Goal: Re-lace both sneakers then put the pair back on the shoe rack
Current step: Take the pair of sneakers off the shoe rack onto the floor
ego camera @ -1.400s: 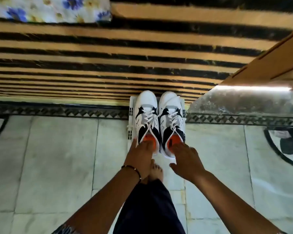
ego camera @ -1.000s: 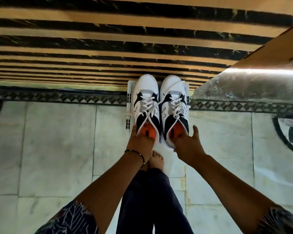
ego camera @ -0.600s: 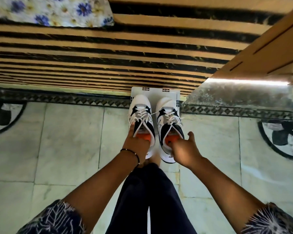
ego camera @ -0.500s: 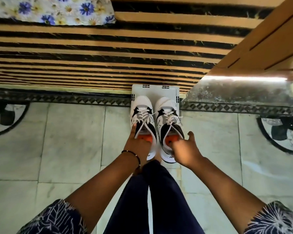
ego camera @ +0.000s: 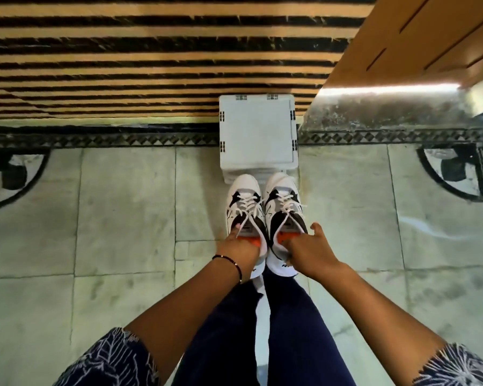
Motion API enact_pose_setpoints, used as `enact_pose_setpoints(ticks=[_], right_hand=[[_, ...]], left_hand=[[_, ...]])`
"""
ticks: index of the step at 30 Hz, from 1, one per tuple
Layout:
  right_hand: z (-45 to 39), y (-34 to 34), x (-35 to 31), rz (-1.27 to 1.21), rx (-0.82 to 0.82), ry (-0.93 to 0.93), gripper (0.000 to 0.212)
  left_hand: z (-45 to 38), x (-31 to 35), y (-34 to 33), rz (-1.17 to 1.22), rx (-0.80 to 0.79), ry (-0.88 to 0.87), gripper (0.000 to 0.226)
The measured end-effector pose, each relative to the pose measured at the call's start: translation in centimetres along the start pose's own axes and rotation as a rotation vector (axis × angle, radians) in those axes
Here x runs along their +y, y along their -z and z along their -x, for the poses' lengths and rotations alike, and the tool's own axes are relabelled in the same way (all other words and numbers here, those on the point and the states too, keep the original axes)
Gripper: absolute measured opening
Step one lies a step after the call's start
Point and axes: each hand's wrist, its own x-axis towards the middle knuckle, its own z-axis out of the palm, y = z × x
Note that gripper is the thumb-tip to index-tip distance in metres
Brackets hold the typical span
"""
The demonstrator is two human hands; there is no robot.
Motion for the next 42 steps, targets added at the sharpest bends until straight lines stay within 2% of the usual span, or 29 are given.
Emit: enact_pose_setpoints(ticks=[9, 13, 16, 21, 23, 25, 28, 30, 32, 34, 38, 40, 42], right_hand=[[0.2, -7.8, -0.6, -0.021, -0.108, 0.036, 0.036], [-3.1, -12.0, 1.1, -0.053, -0.097, 0.051, 0.040], [-8.9, -17.3, 3.7, -0.024, -0.038, 0.081, 0.044], [-19.3, -26.3, 7.7, 0.088, -0.038, 0.127, 0.039], [-21.9, -29.5, 8.6, 0.148, -0.042, 0.164, 0.038], [-23.8, -32.8, 9.0, 0.145, 0.021, 0.227, 0.033], [-26.0, -37.0, 9.4, 0.076, 0.120, 0.375, 0.027], [-27.0, -38.3, 10.0, 0.048, 0.179, 0.473, 0.019], [-27.4, -38.8, 10.7, 0.036, 0.138, 0.544, 0.022], [-27.7, -38.8, 11.4, 0.072, 0.116, 0.594, 0.019], [-28.5, -37.8, 11.9, 0.101, -0.011, 0.606, 0.021], [-28.9, -38.0, 12.1, 0.104, 0.041, 0.602, 0.021], [-28.9, -37.8, 12.0, 0.109, 0.102, 0.562, 0.019]], left_hand=[[-2.2, 1.6, -7.5, 0.156, -0.142, -0.013, 0.042], [-7.4, 0.9, -12.1, 0.186, -0.097, -0.018, 0.041], [-14.1, -0.8, -16.1, 0.194, -0.012, -0.002, 0.040], [-26.1, -4.9, -25.6, 0.271, 0.086, -0.024, 0.034], [-29.8, -6.1, -29.8, 0.204, 0.149, -0.055, 0.041], [-31.9, -6.5, -32.4, 0.113, 0.098, -0.067, 0.052], [-34.1, -6.9, -34.6, 0.064, 0.133, -0.202, 0.059], [-35.0, -7.3, -35.4, 0.063, 0.230, -0.307, 0.065], [-35.6, -8.1, -36.5, -0.002, 0.338, -0.419, 0.045], [-36.0, -8.6, -37.1, -0.101, 0.343, -0.456, 0.031], [-37.2, -9.1, -37.4, -0.147, 0.299, -0.467, 0.028], [-37.7, -9.3, -37.6, -0.156, 0.381, -0.456, 0.034], [-37.3, -9.4, -36.9, -0.139, 0.408, -0.455, 0.030]])
